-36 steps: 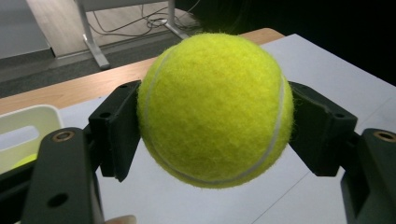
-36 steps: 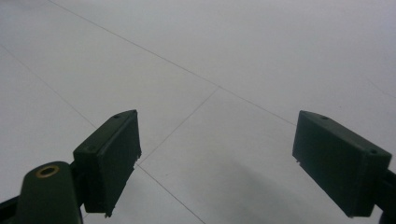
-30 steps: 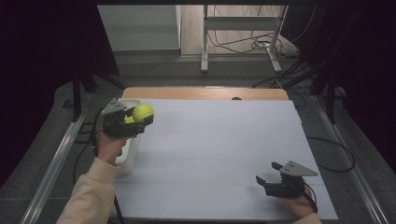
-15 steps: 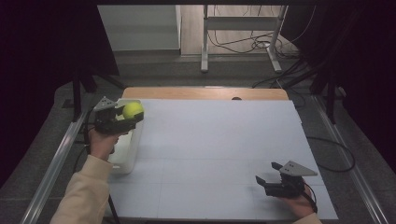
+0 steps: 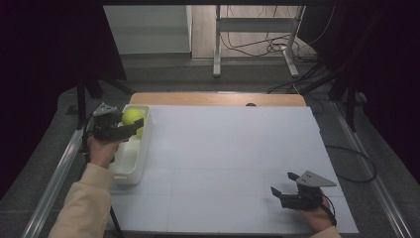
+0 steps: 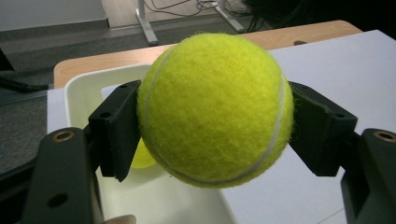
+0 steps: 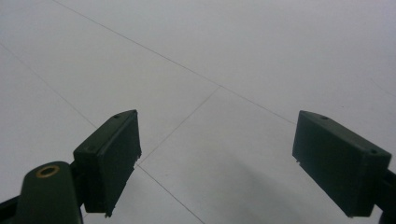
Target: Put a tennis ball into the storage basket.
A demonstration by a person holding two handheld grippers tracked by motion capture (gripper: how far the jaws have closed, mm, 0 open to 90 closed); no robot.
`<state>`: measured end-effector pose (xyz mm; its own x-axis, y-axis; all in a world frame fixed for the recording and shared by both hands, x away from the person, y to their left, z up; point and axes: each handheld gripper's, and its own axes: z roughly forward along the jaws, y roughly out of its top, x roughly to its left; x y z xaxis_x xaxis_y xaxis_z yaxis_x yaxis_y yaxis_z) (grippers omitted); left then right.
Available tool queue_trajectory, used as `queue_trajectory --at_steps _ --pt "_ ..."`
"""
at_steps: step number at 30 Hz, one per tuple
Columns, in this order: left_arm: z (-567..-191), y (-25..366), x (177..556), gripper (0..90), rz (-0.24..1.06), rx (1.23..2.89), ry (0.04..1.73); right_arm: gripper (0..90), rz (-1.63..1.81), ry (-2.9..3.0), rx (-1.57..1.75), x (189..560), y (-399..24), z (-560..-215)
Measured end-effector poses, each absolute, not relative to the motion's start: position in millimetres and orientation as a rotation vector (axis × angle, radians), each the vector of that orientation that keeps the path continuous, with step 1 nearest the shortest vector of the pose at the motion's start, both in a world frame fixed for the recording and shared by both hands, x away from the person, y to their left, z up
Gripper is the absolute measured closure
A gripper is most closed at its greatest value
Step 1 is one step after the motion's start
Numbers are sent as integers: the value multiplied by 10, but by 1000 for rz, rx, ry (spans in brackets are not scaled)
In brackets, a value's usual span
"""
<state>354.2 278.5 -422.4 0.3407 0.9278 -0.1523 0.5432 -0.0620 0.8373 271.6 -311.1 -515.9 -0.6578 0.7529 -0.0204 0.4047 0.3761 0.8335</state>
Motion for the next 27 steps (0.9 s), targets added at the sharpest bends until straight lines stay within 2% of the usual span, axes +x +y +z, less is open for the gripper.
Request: queue_trajectory --at_steps 27 --pt "-4411 2880 3705 256 503 1819 1469 157 1190 2244 1007 2719 -3113 -5160"
